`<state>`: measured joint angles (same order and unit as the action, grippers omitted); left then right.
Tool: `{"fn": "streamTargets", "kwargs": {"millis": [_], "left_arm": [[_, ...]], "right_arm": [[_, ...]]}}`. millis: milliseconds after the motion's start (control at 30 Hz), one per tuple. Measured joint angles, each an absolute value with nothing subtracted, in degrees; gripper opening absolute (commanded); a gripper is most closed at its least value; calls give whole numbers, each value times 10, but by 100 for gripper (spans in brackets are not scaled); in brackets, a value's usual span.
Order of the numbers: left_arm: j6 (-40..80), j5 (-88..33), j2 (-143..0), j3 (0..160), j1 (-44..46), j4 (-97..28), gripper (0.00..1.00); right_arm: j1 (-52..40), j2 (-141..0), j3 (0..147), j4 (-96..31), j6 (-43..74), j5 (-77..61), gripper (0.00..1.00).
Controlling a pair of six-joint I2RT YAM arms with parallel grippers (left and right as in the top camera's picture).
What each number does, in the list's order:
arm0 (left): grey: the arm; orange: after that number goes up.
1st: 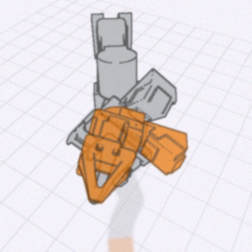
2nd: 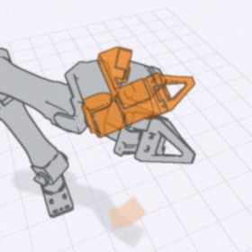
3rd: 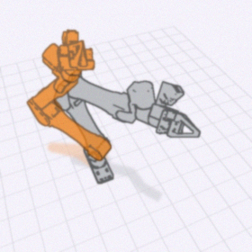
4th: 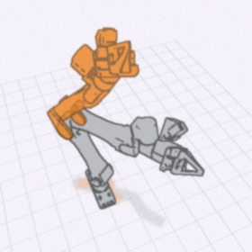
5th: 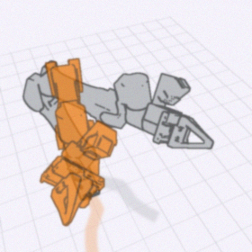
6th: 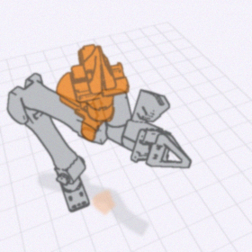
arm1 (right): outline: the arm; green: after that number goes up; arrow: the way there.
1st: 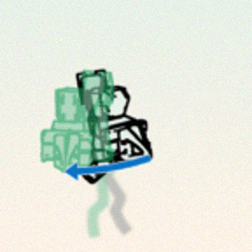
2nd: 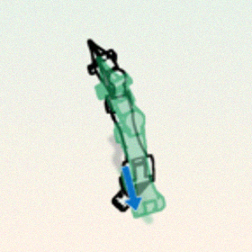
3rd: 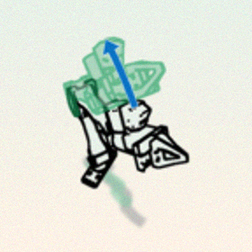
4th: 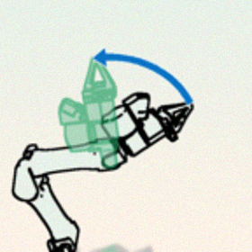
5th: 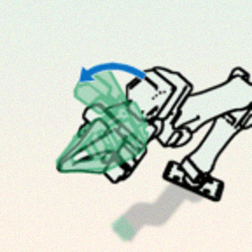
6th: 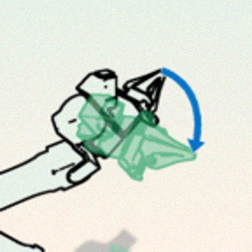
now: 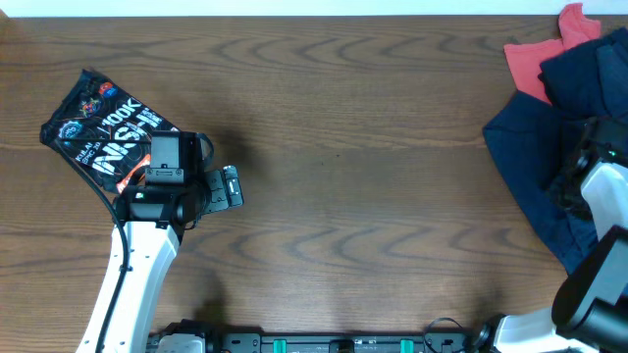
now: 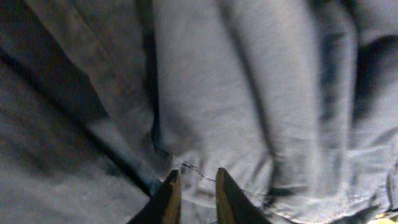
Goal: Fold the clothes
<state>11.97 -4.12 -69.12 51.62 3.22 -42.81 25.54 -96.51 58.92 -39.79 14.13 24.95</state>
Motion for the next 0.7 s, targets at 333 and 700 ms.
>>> {"fn": "streamTargets", "kwargs": {"millis": [333,700], "left_arm": [[120,-41,-691,516,32,-428,98],[120,-41,-691,516,32,-428,98]], "right_arm": [[255,-999,589,-390,138,225,47],[255,-1000,589,-376,136,227,11]]}}
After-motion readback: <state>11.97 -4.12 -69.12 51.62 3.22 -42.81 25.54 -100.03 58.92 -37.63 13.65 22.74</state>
